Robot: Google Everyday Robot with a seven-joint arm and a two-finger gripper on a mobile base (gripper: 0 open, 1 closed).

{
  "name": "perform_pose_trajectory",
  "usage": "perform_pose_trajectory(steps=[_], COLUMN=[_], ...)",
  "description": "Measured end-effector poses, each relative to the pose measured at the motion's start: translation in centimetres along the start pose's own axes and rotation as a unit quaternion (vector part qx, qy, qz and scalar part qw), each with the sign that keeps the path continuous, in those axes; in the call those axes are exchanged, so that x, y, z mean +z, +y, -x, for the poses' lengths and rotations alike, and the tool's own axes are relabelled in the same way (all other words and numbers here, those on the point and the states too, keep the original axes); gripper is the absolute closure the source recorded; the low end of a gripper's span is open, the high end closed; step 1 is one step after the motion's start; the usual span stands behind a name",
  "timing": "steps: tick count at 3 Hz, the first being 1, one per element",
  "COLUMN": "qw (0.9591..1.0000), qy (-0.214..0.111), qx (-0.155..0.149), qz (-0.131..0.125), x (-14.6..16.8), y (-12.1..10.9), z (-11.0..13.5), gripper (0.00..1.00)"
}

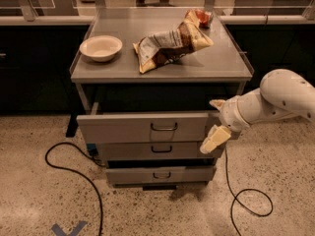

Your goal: Close top drawer

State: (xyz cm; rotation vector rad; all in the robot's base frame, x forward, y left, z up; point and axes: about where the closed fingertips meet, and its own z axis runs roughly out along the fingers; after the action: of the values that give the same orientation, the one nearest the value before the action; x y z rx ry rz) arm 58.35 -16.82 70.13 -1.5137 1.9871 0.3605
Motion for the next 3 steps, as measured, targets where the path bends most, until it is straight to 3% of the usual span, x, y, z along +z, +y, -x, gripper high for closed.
perform_pose_trajectory(steps=[1,2,3], qw=[1.0,0.9991,0.999], qy=[0.0,-0.01,-0.009], qx=[0.0,-0.011,-0.013], qz=[0.0,-0.039,-0.042], x=[0.0,-3.5,-4.1], y=[0.0,1.3,2.3], z=[0.0,1.3,1.3], gripper=[0.0,0.0,0.0])
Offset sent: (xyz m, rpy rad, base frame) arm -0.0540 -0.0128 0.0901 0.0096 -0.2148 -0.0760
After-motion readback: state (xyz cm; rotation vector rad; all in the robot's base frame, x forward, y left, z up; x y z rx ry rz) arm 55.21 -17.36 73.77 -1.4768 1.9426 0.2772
